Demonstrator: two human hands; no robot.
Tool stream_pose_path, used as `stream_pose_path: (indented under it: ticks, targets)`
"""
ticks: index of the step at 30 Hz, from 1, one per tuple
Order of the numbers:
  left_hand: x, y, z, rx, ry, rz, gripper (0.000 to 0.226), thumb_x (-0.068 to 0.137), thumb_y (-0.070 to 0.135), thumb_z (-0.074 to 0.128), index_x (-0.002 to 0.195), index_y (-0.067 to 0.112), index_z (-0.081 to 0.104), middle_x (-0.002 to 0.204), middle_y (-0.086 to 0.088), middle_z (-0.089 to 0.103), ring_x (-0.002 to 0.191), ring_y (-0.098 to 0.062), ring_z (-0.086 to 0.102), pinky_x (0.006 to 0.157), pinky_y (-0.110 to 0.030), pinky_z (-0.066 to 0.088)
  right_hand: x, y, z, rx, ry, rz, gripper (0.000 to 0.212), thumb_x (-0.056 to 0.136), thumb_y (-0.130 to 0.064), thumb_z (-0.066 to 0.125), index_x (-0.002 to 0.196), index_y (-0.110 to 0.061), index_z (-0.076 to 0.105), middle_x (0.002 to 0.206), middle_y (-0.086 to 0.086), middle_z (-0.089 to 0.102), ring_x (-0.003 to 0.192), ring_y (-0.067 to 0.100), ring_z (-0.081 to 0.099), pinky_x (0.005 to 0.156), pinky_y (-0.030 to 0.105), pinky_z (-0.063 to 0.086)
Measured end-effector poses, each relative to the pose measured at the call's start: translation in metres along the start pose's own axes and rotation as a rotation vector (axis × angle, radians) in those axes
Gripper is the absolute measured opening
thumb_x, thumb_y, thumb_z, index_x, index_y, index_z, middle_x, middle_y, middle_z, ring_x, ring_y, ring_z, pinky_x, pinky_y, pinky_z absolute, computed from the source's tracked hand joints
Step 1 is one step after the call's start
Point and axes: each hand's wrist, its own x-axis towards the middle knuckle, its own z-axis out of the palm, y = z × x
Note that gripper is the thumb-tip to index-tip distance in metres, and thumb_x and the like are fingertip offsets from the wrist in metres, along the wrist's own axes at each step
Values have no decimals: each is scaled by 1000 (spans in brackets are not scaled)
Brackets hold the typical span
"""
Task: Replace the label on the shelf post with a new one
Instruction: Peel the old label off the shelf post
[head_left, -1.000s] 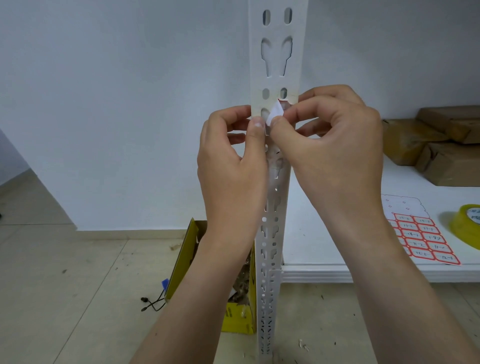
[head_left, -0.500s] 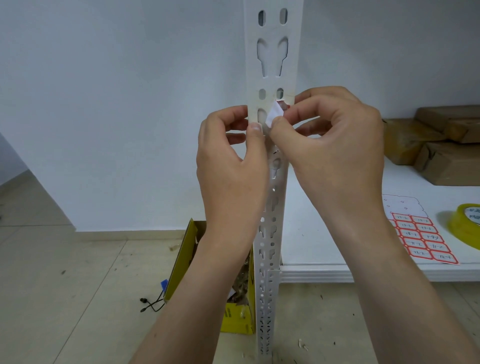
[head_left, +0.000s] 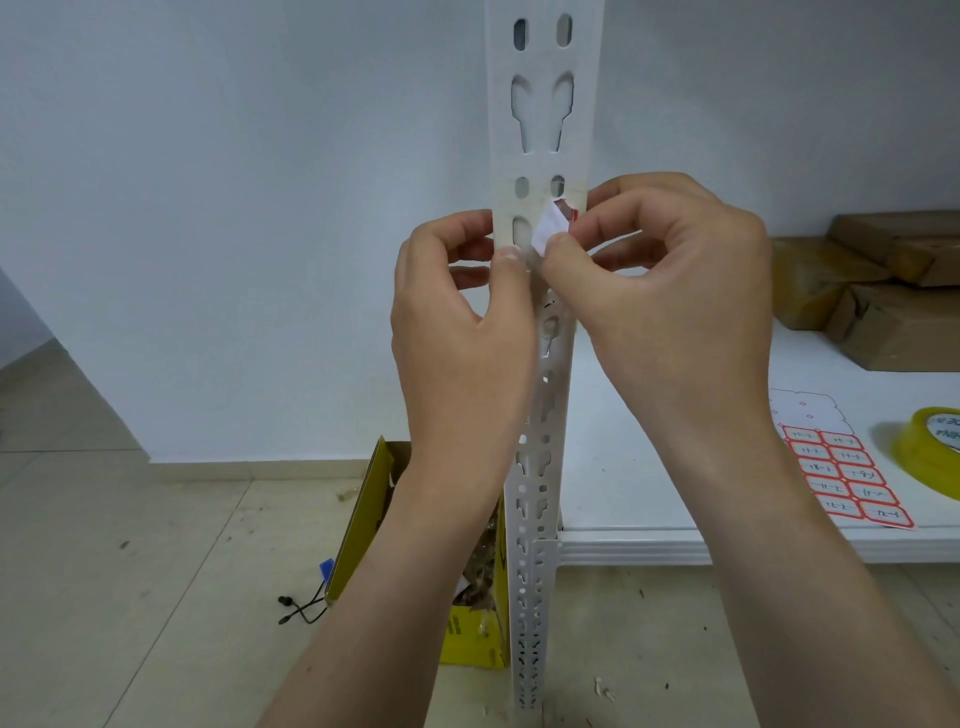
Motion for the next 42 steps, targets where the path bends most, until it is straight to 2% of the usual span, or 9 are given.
stream_pose_path:
  ticks: [9,14,21,26,30,35,39,42]
  targets:
    - [0,3,0,-10,4,-4,22,97,34,64,118,26,62,114,14,66,105,-5,62,84,-34,61,0,-1,-1,36,-19,17,12,79,-30,78,71,-23,71,95,-12,69,68,5,69,59,10,47]
    - [0,2,2,-14,2,4,21,99,33,61,119,26,61,114,15,65,104,-1,61,84,-26,59,0,1,-2,48,-14,18,10,76,-25,78,69,-22,71,94,-10,71,65,6,69,59,13,49]
    - [1,2,2,-10,4,22,19,100,36,60,117,26,60,111,17,64,102,2,60,79,-10,52,0,3,-5,36,-30,4,9,79,-24,78,72,-20,73,95,-9,72,67,3,69,60,7,46]
    - [4,6,3,-17,-2,5,24,96,43,65,113,27,59,110,14,65,103,-6,63,79,-16,54,1,3,-6,38,-21,2,12,80,-25,77,71,-21,71,94,-9,71,66,3,69,60,8,46]
    - [5,6,5,-22,12,8,16,97,33,64,109,24,58,107,14,64,100,-4,62,77,-12,52,1,2,-7,40,-25,-4,9,78,-21,77,71,-18,73,92,-12,71,69,2,69,60,8,49]
    - [6,11,6,-49,13,2,17,97,38,64,105,25,57,101,15,62,98,-6,63,80,-22,55,1,3,-8,44,-34,-3,9,78,-20,77,71,-16,73,91,-14,70,68,2,70,61,9,50]
    - [3,12,8,-72,9,-4,16,96,29,65,107,23,55,106,11,64,98,-6,62,72,-10,51,1,4,-9,63,-36,-3,8,76,-18,77,70,-16,73,91,-13,72,67,3,70,61,10,50]
    - [2,12,9,-82,0,-4,20,96,35,65,108,23,54,105,11,62,98,-8,63,71,-9,51,1,4,-10,58,-46,2,9,78,-19,77,70,-18,73,91,-15,71,68,1,70,61,9,49]
